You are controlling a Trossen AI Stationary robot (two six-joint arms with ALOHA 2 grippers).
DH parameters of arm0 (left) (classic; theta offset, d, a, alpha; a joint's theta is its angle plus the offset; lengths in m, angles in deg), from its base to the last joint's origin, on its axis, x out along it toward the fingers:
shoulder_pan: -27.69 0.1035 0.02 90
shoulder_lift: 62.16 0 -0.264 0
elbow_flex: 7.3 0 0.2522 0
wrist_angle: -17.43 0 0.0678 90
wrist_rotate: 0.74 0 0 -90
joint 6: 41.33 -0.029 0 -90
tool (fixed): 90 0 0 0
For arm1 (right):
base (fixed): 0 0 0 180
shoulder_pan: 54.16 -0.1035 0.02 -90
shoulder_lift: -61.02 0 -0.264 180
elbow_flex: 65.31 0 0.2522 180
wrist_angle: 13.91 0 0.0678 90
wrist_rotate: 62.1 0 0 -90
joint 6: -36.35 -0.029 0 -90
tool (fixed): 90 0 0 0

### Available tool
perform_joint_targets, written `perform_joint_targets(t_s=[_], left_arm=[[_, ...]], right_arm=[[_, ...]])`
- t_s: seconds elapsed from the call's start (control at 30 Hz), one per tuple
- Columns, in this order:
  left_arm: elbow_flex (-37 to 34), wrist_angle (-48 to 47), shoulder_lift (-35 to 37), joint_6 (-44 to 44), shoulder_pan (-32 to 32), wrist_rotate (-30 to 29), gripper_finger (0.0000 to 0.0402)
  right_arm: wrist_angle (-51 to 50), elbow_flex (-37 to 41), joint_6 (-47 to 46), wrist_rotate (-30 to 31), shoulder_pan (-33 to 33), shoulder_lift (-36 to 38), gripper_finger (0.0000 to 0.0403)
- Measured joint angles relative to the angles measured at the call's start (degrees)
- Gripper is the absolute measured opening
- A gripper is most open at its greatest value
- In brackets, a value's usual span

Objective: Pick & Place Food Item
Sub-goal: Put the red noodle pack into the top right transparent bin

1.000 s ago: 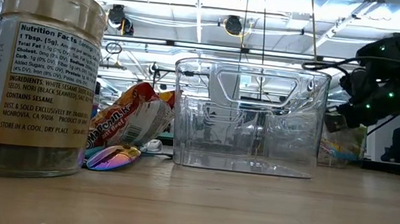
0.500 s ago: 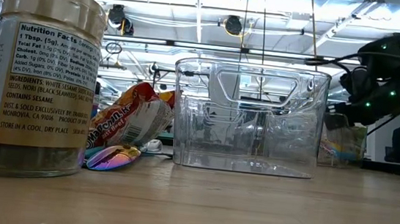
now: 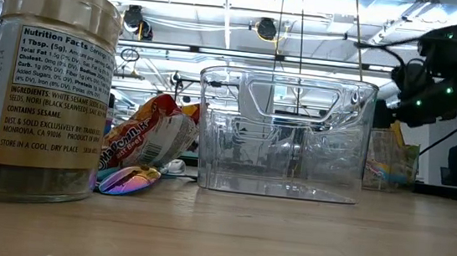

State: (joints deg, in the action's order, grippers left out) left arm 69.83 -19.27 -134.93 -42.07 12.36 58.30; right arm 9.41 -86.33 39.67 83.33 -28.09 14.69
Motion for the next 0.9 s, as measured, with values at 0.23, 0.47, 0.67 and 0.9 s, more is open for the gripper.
perform_joint_targets(t_s=[0.23,0.47,0.67,0.9], left_arm=[[0.00,0.00,0.00,1.29,0.00,0.02,0.0191],[0.00,-1.35,0.00,8.26,0.00,2.11,0.0191],[0.04,-3.53,0.02,8.99,-0.10,10.11,0.0191],[0.07,-6.50,-2.90,9.89,-0.65,14.21,0.0191]], right_arm=[[0.00,-2.88,2.85,-0.38,-6.35,4.35,0.0307],[3.54,-4.58,7.01,-3.18,-13.72,6.44,0.0298],[6.99,-4.58,9.74,-3.11,-17.02,7.24,0.0296],[6.80,-4.58,9.35,-3.06,-17.21,7.09,0.0293]])
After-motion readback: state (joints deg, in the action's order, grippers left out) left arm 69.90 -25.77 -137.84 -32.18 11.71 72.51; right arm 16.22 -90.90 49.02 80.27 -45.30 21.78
